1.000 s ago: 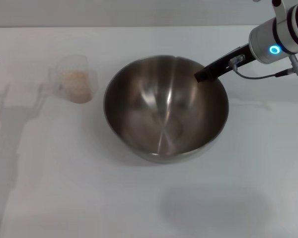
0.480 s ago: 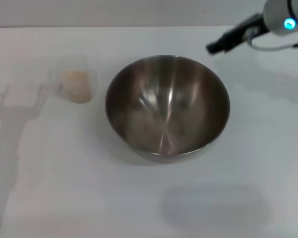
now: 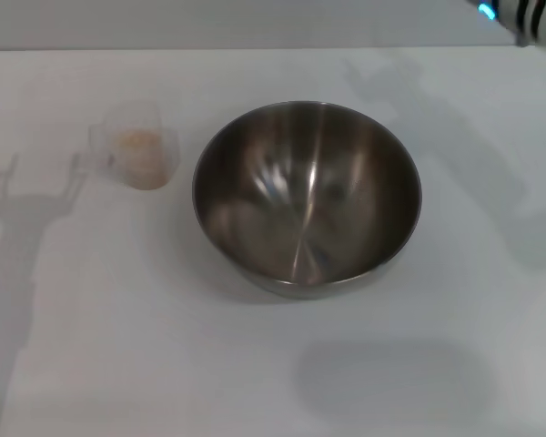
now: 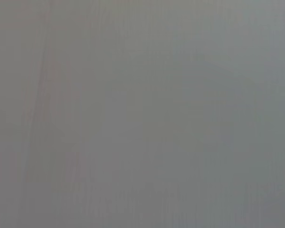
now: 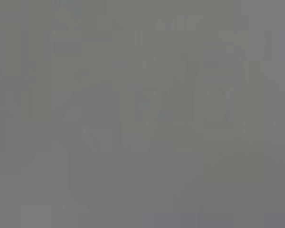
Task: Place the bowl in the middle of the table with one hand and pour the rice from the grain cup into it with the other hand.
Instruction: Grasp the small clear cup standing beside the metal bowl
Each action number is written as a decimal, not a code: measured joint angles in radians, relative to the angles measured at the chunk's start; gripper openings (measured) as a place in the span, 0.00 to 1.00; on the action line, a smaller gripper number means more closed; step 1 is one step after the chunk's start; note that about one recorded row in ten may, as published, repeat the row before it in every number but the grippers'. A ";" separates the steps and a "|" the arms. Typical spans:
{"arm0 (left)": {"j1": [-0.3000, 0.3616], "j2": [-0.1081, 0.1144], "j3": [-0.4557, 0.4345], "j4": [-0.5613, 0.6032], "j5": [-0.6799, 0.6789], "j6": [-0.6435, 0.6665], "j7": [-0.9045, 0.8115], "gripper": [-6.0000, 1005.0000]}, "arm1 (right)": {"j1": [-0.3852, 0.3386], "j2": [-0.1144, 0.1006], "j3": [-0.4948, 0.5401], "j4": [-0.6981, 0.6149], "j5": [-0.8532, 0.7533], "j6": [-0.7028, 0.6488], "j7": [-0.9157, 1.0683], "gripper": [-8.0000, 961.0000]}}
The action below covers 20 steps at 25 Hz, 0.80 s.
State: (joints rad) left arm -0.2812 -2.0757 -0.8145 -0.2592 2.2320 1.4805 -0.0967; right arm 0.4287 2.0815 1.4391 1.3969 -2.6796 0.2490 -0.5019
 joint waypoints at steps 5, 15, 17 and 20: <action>-0.004 0.000 0.000 0.000 0.000 0.000 0.001 0.84 | -0.099 0.003 -0.151 -0.182 0.024 -0.668 0.088 0.56; 0.000 -0.001 0.012 0.002 0.002 -0.008 0.010 0.84 | -0.141 0.004 -0.281 -0.646 0.259 -1.436 0.211 0.56; 0.003 -0.001 0.024 0.007 0.002 -0.015 0.011 0.84 | -0.143 0.003 -0.292 -0.704 0.289 -1.476 0.244 0.56; 0.011 -0.003 0.034 0.003 0.003 -0.038 0.020 0.84 | -0.148 -0.001 -0.291 -0.786 0.297 -1.501 0.316 0.56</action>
State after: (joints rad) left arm -0.2706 -2.0784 -0.7803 -0.2562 2.2346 1.4421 -0.0771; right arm 0.2806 2.0804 1.1481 0.6104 -2.3827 -1.2519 -0.1860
